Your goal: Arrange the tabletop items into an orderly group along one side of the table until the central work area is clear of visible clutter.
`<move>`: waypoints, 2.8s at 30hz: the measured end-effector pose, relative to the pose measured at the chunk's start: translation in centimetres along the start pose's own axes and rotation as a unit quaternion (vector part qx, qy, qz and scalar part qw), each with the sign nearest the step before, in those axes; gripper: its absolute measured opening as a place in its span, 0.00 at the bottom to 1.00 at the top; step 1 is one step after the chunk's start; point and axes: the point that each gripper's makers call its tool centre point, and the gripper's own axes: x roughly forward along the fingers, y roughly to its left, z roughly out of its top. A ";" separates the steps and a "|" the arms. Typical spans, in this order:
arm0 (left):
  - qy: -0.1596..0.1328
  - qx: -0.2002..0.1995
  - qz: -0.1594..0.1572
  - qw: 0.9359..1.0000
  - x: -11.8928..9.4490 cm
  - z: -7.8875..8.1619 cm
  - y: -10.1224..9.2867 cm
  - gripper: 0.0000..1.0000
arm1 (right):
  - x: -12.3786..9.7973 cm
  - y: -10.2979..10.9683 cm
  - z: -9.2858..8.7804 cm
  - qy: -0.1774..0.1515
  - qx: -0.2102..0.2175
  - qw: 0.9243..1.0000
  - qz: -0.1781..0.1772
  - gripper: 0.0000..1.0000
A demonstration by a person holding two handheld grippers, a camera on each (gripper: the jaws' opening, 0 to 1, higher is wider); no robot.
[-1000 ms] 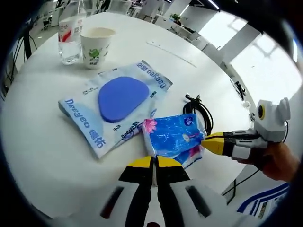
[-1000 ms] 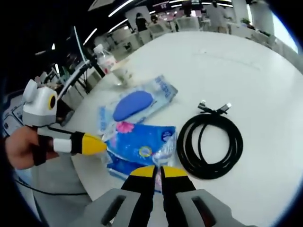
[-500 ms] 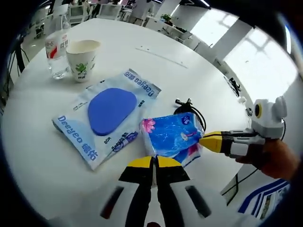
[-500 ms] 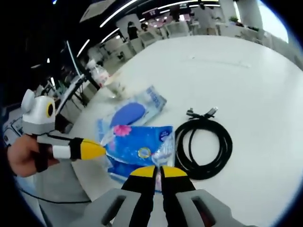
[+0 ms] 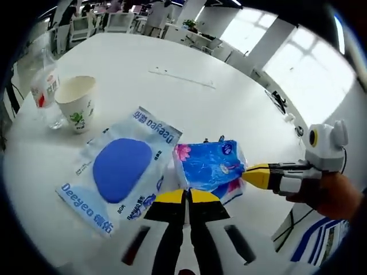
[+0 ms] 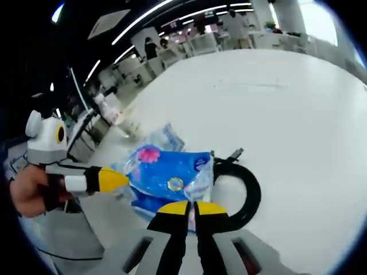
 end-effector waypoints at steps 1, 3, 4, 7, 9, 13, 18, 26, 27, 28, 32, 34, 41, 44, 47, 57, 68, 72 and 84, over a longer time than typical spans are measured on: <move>-0.001 0.004 -0.003 1.000 0.3 0.7 -0.3 0.00 | -0.1 0.0 0.4 -0.004 0.002 1.000 -0.004 0.00; -0.003 0.009 -0.005 1.000 0.7 1.6 -1.0 0.00 | -0.3 0.0 1.0 -0.008 0.003 1.000 -0.007 0.00; -0.004 0.014 -0.006 1.000 0.9 2.0 -1.3 0.00 | -0.3 -0.7 1.7 -0.011 0.003 1.000 -0.010 0.00; -0.007 0.020 -0.012 1.000 1.3 3.5 -2.4 0.00 | -0.8 -1.6 2.5 -0.018 0.005 1.000 -0.017 0.00; -0.008 0.022 -0.016 1.000 1.8 4.3 -2.9 0.00 | -0.7 -2.7 3.4 -0.021 0.008 1.000 -0.020 0.00; -0.010 0.027 -0.020 0.999 2.2 5.5 -3.8 0.00 | -0.4 -4.4 4.9 -0.027 0.011 0.999 -0.026 0.00; -0.007 0.037 -0.023 0.999 2.8 6.5 -4.5 0.00 | -0.5 -5.9 6.1 -0.031 0.007 0.999 -0.032 0.00; -0.004 0.044 -0.031 0.999 4.4 8.8 -5.6 0.00 | -0.3 -7.7 7.9 -0.033 0.009 0.999 -0.038 0.00; -0.004 0.045 -0.031 0.999 4.6 9.0 -5.6 0.00 | -0.3 -8.1 8.3 -0.034 0.009 0.999 -0.038 0.00; -0.004 0.044 -0.032 0.999 4.8 9.2 -5.6 0.00 | -0.4 -8.0 8.4 -0.035 0.010 0.999 -0.038 0.00; -0.003 0.041 -0.034 0.999 5.4 9.7 -5.9 0.00 | -0.4 -9.0 9.3 -0.037 0.008 0.998 -0.041 0.00; -0.003 0.041 -0.033 0.999 5.8 10.0 -6.1 0.00 | -0.1 -9.4 9.8 -0.038 0.007 0.998 -0.041 0.00; 0.001 0.042 -0.033 0.999 7.3 10.8 -6.3 0.00 | 0.3 -10.3 10.1 -0.035 0.007 0.998 -0.045 0.00; 0.002 0.037 -0.032 0.999 7.6 10.9 -6.4 0.00 | 0.6 -10.9 10.3 -0.034 0.009 0.998 -0.048 0.00; 0.004 0.036 -0.031 0.999 8.5 11.1 -6.3 0.00 | 0.9 -11.4 10.3 -0.032 0.011 0.998 -0.050 0.00; 0.017 0.032 -0.024 0.999 10.4 10.5 -5.7 0.00 | 2.6 -13.1 9.6 -0.017 0.016 0.998 -0.052 0.00; 0.031 0.013 -0.015 0.999 12.0 9.6 -4.7 0.00 | 3.8 -13.6 8.3 0.003 0.022 0.999 -0.050 0.00; 0.030 0.002 -0.015 0.999 12.3 9.6 -4.4 0.00 | 4.2 -14.0 8.9 0.002 0.024 0.998 -0.050 0.00; 0.037 -0.005 -0.016 0.999 13.1 9.2 -4.0 0.00 | 4.8 -14.3 8.7 0.011 0.020 0.999 -0.046 0.01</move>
